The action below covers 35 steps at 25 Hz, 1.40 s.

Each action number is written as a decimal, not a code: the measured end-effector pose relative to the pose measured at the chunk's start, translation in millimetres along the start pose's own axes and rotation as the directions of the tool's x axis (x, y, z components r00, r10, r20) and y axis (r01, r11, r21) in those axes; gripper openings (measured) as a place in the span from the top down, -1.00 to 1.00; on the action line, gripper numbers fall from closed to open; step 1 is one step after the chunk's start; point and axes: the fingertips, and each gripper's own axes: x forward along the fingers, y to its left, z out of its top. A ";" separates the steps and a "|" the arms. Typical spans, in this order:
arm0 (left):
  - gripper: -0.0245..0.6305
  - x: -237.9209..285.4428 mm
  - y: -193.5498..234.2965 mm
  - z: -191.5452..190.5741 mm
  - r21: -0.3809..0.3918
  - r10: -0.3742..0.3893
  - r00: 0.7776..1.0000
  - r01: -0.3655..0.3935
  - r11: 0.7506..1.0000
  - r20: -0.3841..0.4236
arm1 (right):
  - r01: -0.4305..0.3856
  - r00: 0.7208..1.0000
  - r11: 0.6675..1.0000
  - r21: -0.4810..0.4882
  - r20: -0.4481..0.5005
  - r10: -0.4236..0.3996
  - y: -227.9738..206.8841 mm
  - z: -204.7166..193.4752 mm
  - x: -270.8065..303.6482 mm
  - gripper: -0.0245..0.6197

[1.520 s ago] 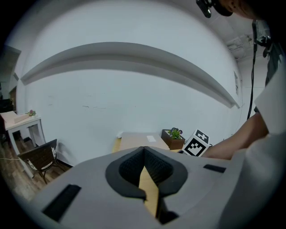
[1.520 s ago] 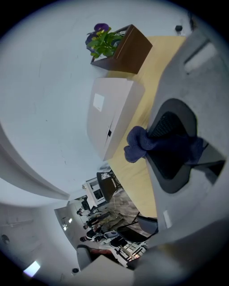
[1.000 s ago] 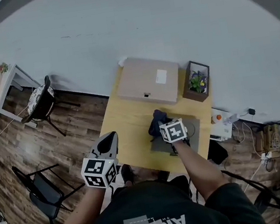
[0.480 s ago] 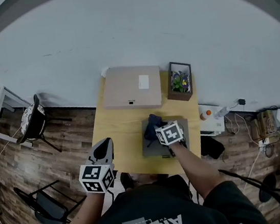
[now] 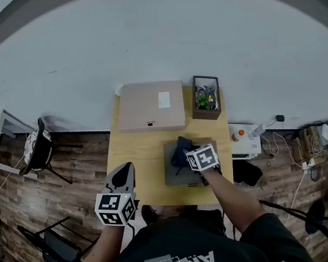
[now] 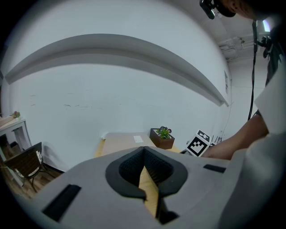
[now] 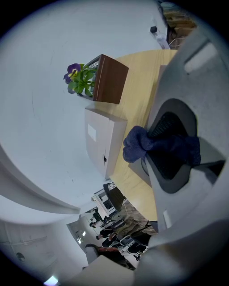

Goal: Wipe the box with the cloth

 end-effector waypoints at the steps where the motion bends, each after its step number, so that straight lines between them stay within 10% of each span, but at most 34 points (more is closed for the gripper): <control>1: 0.92 0.2 -0.7 -0.1 0.001 -0.002 1.000 0.002 1.000 0.000 | 0.003 1.000 1.000 0.003 0.001 -0.003 -1.7 -0.4 -1.3 0.61; 35: 0.92 19.7 -29.5 3.8 0.056 -0.101 0.995 0.102 0.993 -0.017 | 0.153 0.988 0.966 0.207 -0.021 -0.152 -90.5 -34.6 -51.6 0.61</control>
